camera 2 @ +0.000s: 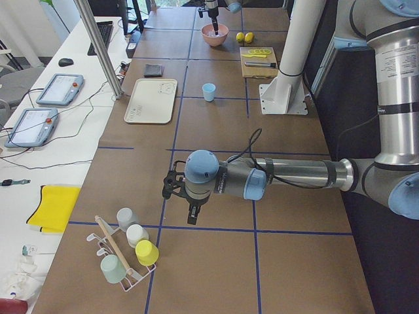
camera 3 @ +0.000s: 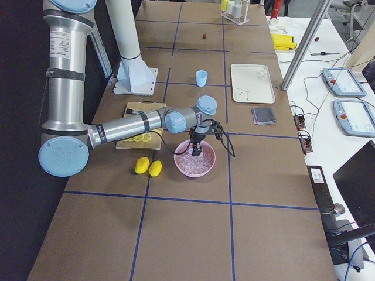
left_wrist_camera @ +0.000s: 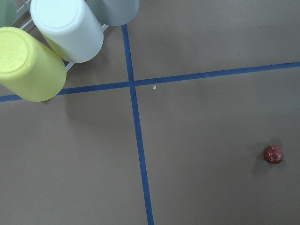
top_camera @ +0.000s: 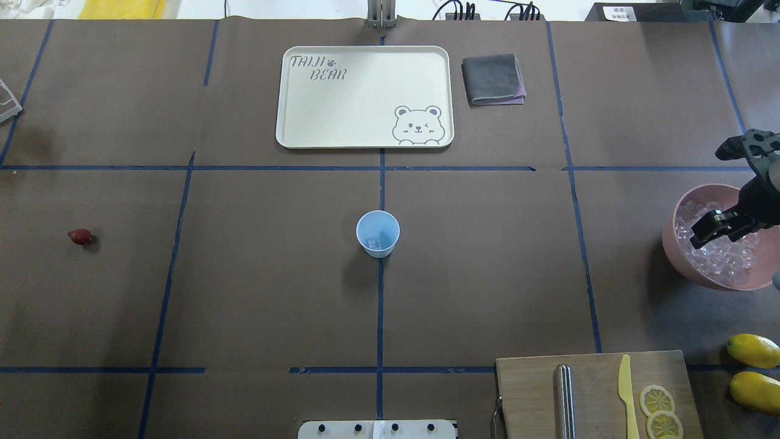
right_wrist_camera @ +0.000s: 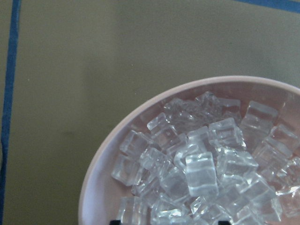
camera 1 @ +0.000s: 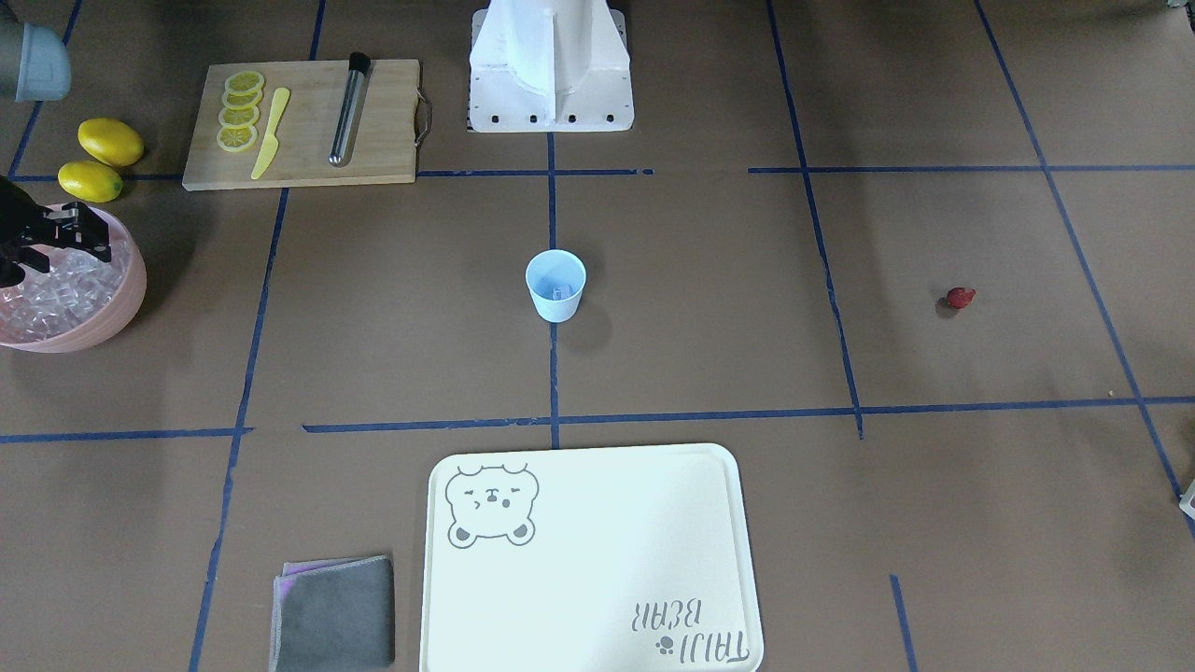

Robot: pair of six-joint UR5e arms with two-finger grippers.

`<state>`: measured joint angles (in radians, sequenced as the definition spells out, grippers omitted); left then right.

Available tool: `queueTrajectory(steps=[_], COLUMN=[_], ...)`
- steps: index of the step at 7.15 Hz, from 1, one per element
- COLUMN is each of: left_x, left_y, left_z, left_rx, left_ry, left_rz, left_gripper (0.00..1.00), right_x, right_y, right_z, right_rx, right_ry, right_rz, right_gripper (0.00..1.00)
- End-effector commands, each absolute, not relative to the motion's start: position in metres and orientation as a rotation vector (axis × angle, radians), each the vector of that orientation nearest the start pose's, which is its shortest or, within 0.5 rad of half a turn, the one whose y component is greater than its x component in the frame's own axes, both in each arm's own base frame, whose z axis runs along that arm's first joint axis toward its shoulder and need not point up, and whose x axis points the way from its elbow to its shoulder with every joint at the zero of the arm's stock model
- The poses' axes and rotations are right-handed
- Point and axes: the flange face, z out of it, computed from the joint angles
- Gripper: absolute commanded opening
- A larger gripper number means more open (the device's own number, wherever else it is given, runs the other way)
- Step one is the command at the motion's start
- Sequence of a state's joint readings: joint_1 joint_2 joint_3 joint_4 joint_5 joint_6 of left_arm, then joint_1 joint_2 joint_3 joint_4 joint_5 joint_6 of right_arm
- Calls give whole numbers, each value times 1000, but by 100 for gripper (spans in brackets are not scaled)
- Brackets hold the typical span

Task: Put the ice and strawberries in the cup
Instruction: 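Return the right gripper to the bowl and grasp another ice cube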

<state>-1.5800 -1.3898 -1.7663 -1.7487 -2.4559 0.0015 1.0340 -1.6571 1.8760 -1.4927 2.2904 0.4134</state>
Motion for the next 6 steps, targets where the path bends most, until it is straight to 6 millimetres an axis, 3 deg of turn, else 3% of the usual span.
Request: queueTrajectory(steps=[1,3,6], left_x=[-60,-60,-60], left_y=[-425,-425,-425], left_z=[617,618,618], left_rx=[185,184,184], left_ry=[881,881,881], left_rz=[78,78,78], left_gripper=[100,100,100], right_x=[-185,-184,-184], right_y=[-430,-428,-429], right_z=[546,549,552], right_rx=[-83,-85,-89], right_ry=[-761,-759,-757], right_rz=[-237,-240,-242], right_gripper=[70,62,17])
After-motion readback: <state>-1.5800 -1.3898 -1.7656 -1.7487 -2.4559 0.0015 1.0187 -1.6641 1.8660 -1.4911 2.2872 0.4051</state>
